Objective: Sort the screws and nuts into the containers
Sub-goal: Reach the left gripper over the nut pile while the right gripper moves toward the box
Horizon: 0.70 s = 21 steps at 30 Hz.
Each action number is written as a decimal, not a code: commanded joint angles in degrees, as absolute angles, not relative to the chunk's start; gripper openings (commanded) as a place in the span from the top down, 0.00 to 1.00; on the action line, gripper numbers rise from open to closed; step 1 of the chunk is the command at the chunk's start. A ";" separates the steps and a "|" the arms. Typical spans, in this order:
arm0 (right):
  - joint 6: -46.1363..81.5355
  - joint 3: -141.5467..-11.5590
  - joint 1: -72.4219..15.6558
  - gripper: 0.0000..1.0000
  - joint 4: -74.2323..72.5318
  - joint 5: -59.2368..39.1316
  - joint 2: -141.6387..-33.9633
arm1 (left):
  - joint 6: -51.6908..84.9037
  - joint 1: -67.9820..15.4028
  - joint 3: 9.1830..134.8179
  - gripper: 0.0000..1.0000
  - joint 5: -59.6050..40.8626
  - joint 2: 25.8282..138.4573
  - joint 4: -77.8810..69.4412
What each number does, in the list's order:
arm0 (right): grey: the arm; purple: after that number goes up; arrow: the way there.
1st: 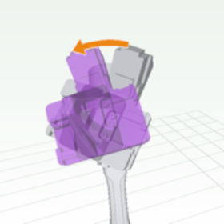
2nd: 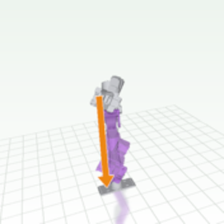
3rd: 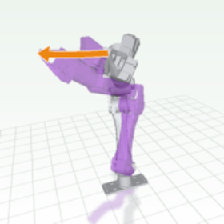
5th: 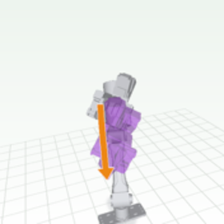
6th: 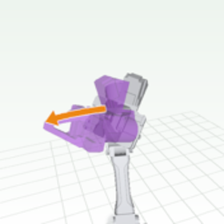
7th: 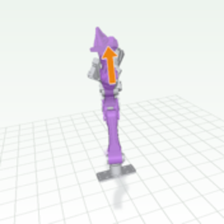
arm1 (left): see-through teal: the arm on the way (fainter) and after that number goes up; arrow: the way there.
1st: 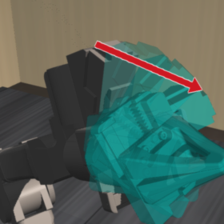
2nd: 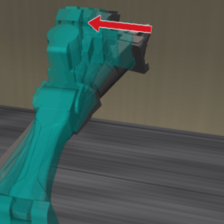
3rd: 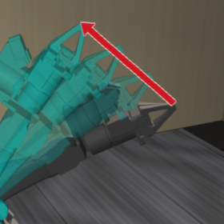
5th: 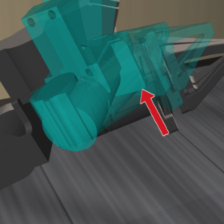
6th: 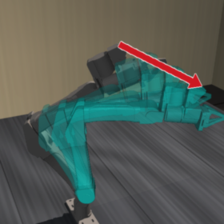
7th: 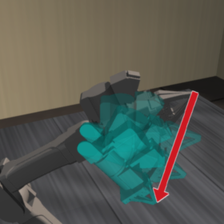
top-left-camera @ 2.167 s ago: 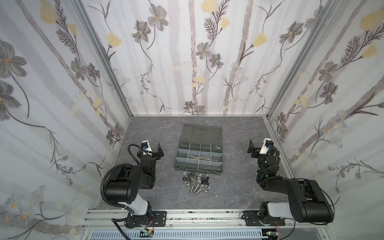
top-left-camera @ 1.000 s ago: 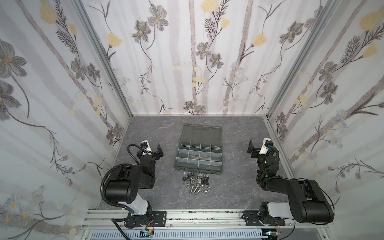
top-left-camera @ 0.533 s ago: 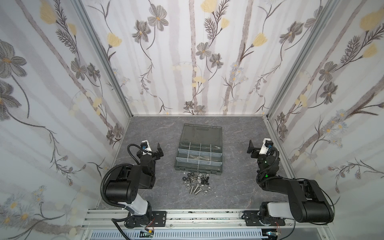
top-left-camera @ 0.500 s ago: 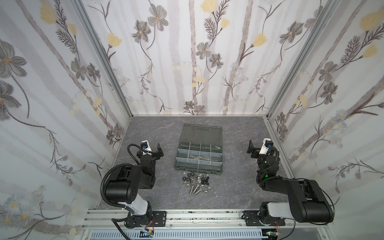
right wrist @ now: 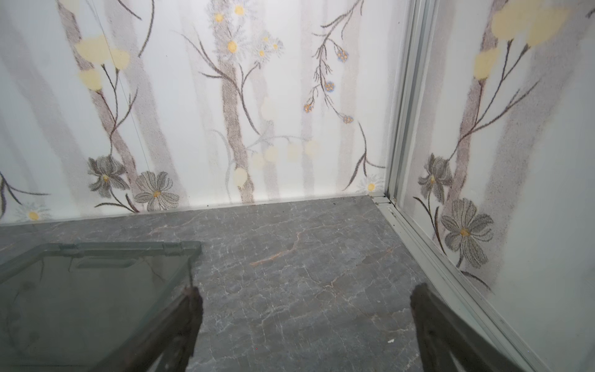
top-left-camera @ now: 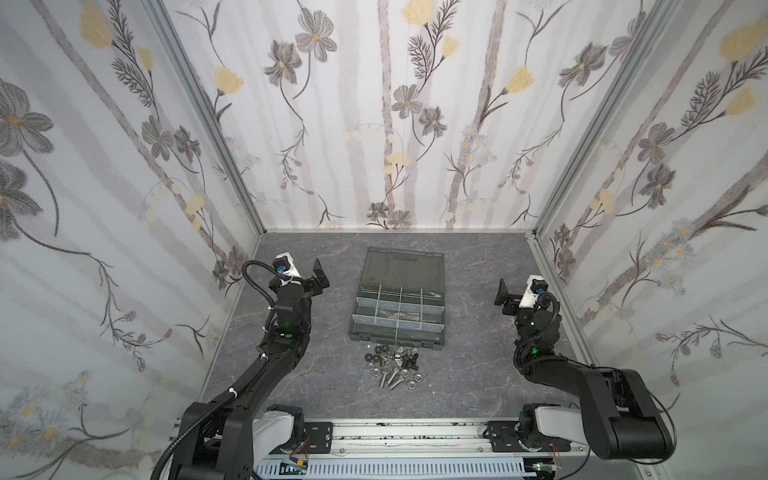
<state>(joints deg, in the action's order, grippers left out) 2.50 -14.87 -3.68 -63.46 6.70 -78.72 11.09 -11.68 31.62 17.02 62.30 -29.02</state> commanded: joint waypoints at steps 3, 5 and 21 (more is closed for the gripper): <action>7.70 -27.47 -9.52 0.00 -25.66 12.92 -67.96 | 17.93 -17.25 34.81 0.00 11.73 57.28 -0.19; 10.41 -31.47 -12.93 0.00 -14.47 14.83 -65.29 | 20.95 -20.09 34.79 0.00 10.78 56.37 4.07; 31.65 -28.88 -33.16 0.00 6.59 9.58 -51.65 | 35.84 -38.68 30.06 0.22 -0.29 64.42 14.41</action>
